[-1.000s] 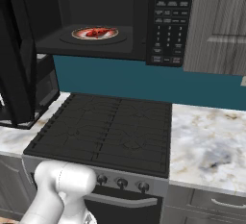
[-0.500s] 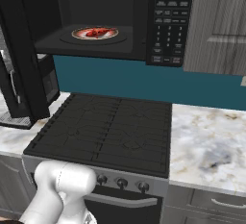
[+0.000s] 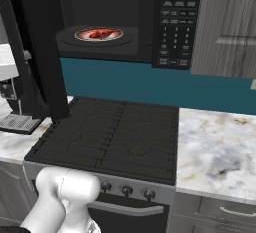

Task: Transport the fish from the fridge to the microwave and turn on the microwave.

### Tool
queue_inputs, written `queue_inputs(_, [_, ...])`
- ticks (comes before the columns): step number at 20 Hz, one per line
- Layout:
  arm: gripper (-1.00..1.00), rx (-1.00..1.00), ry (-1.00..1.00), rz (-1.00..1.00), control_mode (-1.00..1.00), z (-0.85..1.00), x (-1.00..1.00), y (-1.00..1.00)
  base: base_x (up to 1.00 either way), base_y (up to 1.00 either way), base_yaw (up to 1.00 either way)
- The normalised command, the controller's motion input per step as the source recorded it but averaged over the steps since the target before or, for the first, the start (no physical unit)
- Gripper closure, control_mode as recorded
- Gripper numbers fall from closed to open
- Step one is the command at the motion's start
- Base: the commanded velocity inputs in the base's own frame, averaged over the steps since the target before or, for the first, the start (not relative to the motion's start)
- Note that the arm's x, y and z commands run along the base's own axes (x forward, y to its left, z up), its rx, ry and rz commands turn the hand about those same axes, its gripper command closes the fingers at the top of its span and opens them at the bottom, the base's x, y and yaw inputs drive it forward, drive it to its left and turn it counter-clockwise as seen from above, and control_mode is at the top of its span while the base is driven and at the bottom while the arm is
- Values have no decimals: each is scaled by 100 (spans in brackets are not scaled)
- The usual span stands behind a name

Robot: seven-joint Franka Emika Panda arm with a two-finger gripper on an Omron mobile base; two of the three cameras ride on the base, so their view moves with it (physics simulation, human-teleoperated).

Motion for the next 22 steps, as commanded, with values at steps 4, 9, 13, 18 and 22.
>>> queue_inputs(4, [100,0,2,14,-100,11,24,-20,0,0,0])
queue_inputs(9, [100,0,4,14,-100,3,28,-18,0,0,0])
queue_inputs(13, [100,0,7,15,-100,0,39,-24,0,0,0])
queue_inputs(18, [100,0,8,16,-100,1,38,-25,0,0,0])
queue_inputs(22, [100,0,11,15,-100,4,36,-15,0,0,0])
